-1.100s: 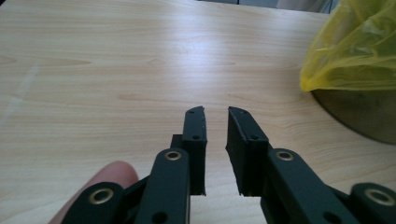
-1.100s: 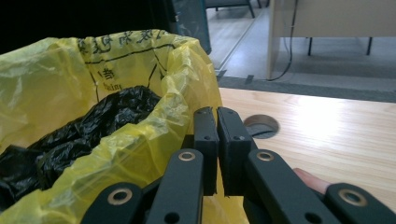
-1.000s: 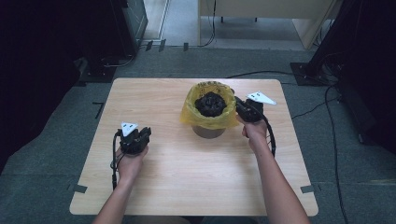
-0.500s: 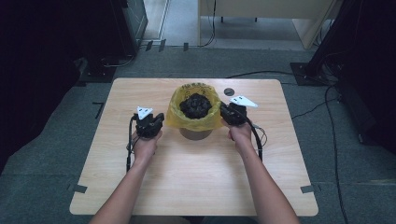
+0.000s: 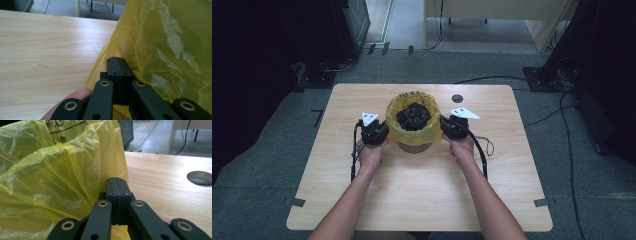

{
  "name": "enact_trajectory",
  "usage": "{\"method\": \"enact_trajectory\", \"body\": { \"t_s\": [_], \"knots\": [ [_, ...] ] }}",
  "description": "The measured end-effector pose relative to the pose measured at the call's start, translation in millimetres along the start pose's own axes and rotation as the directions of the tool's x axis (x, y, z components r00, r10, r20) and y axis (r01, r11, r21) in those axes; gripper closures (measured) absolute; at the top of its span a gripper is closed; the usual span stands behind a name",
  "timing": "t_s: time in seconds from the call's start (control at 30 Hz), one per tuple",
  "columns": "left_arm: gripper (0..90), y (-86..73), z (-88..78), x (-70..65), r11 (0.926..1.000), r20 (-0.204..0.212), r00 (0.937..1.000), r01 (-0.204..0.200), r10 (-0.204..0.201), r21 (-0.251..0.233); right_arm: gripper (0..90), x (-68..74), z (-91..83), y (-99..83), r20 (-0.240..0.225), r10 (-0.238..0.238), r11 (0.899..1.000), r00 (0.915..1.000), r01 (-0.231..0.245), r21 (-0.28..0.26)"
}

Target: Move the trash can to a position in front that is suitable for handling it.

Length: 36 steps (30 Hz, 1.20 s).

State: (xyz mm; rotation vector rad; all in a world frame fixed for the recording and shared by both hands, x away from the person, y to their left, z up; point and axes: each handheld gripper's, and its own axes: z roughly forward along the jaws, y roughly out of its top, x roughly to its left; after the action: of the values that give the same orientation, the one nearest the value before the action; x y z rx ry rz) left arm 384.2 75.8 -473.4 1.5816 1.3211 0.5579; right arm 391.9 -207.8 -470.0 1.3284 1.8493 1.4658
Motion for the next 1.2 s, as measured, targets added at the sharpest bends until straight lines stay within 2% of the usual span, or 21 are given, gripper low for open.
{"method": "enact_trajectory", "body": {
  "t_s": [0.17,0.37,0.47,0.77,0.97,1.2],
  "knots": [
    [90.0,-5.1,-7.1,-5.2,0.9998,0.012,0.9997,-0.02,0.02,0.002,90.0,2.1,-10.4,-6.3,0.001,-0.003,1.0,1.0,0.003,-0.011],
    [90.0,-12.9,-17.5,-8.7,1.0,0.029,0.9996,-0.005,0.005,-0.001,90.0,8.4,-23.4,-13.0,0.009,-0.012,1.0,0.9999,0.012,-0.011],
    [90.0,-17.5,-24.2,-12.0,0.9999,0.031,0.9994,-0.016,0.016,-0.004,90.0,11.8,-30.8,-16.2,0.011,-0.02,1.0,0.9997,0.02,-0.006],
    [90.0,-28.5,-46.3,-24.9,0.9992,0.01,0.9993,-0.036,0.036,0.016,90.0,23.6,-54.8,-27.1,0.012,-0.032,0.999,0.9994,0.032,0.007],
    [90.0,-37.8,-61.6,-29.7,0.9987,0.018,0.9986,-0.05,0.05,0.012,90.0,30.2,-69.5,-35.3,0.006,-0.027,1.0,0.9996,0.027,0.005],
    [90.0,-49.4,-79.7,-36.1,0.9984,0.019,0.9983,-0.055,0.055,0.007,90.0,42.0,-86.0,-42.0,0.022,-0.064,0.998,0.9977,0.064,0.023]
  ]
}}
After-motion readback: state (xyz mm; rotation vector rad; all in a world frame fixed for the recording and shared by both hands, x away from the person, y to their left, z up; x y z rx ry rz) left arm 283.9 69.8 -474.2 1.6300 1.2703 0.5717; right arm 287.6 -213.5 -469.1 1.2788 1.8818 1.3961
